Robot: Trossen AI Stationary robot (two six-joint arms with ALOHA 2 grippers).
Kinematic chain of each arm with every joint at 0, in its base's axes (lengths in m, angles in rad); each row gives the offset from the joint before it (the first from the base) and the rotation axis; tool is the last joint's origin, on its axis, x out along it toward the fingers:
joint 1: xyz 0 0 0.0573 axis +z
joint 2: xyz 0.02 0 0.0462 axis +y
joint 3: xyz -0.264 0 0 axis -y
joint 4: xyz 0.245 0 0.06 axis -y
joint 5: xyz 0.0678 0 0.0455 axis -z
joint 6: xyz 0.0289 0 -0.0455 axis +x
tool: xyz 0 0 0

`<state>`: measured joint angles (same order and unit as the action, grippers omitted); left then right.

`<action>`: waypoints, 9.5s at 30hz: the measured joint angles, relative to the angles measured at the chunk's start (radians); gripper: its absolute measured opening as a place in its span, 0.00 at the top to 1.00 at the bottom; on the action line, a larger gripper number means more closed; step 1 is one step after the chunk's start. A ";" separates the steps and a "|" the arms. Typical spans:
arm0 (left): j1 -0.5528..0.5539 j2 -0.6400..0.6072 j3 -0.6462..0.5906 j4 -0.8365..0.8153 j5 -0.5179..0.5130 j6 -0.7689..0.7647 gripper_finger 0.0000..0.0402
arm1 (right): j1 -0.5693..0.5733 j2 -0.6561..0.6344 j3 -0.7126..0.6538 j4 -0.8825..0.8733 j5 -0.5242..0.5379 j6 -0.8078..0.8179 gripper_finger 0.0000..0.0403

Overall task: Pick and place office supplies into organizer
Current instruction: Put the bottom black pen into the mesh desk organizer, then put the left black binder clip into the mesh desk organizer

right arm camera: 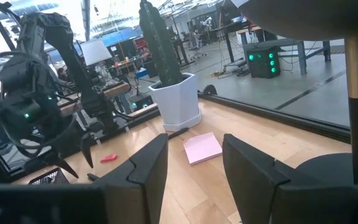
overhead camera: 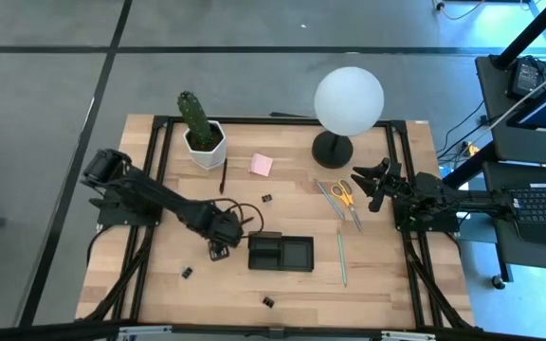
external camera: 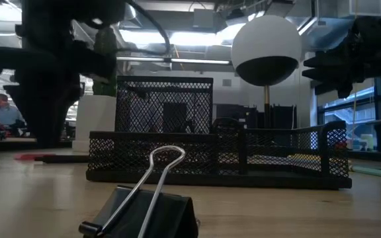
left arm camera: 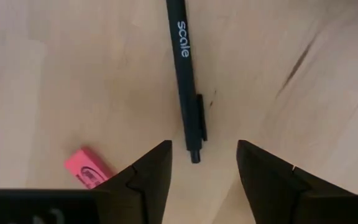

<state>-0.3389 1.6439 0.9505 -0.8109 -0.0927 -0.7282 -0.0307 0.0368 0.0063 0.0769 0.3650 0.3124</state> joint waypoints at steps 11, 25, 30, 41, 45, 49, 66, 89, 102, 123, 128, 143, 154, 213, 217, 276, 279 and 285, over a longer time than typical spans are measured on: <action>0.000 0.028 0.006 0.006 -0.034 -0.112 0.58 | 0.000 0.001 0.000 0.000 -0.003 -0.001 0.62; 0.052 0.028 0.006 0.007 -0.046 -0.126 0.58 | 0.000 0.001 0.000 0.000 -0.003 -0.002 0.62; 0.056 0.028 0.006 0.007 -0.038 -0.127 0.58 | 0.000 0.001 0.000 0.000 -0.003 -0.002 0.62; 0.055 0.047 0.006 0.007 0.010 -0.140 0.58 | 0.000 0.001 0.000 0.000 -0.003 -0.006 0.62; 0.055 0.093 0.010 0.026 0.034 -0.099 0.58 | 0.000 0.001 0.000 -0.001 -0.003 -0.006 0.62; 0.057 0.133 0.019 0.026 0.058 -0.073 0.58 | 0.000 0.001 0.000 -0.001 -0.003 -0.006 0.62; 0.059 0.138 0.056 -0.008 0.043 -0.067 0.73 | 0.000 0.002 0.000 -0.001 -0.003 -0.006 0.62; 0.059 0.138 0.054 0.012 0.032 0.112 0.85 | 0.000 0.002 0.000 -0.001 -0.003 -0.006 0.62; 0.059 0.137 0.054 0.015 0.041 0.123 0.85 | 0.000 0.002 0.000 -0.001 -0.003 -0.006 0.62; 0.060 -0.040 0.054 -0.067 0.025 0.148 0.86 | 0.000 0.002 0.000 -0.001 -0.003 -0.006 0.62; 0.059 -0.129 0.054 -0.072 0.016 0.150 0.86 | 0.000 0.002 0.000 -0.001 -0.003 -0.006 0.62; 0.059 -0.299 0.055 0.068 -0.090 0.444 0.86 | 0.000 0.002 0.000 0.000 -0.003 -0.003 0.62; 0.059 -0.299 0.055 0.238 -0.361 1.089 0.86 | 0.000 0.002 0.000 0.000 0.000 -0.003 0.62; 0.033 -0.085 0.056 0.741 -0.474 3.155 0.85 | 0.000 0.002 0.000 0.005 0.089 -0.006 0.62; 0.019 -0.077 0.056 0.745 -0.472 3.181 0.85 | 0.000 0.002 0.000 0.006 0.089 -0.006 0.62; -0.113 0.025 0.053 1.045 -0.919 2.659 0.71 | 0.000 0.002 0.000 0.005 0.089 -0.006 0.62; -0.124 0.001 0.053 1.044 -0.983 2.401 0.72 | 0.000 0.002 0.000 0.005 0.089 -0.006 0.62; -0.147 -0.051 0.053 1.043 -1.175 1.889 0.73 | 0.000 0.002 0.000 0.005 0.088 -0.010 0.62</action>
<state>-0.4858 1.5924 1.0039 0.2326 -1.2678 1.1604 -0.0307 0.0390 0.0062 0.0822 0.4534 0.3023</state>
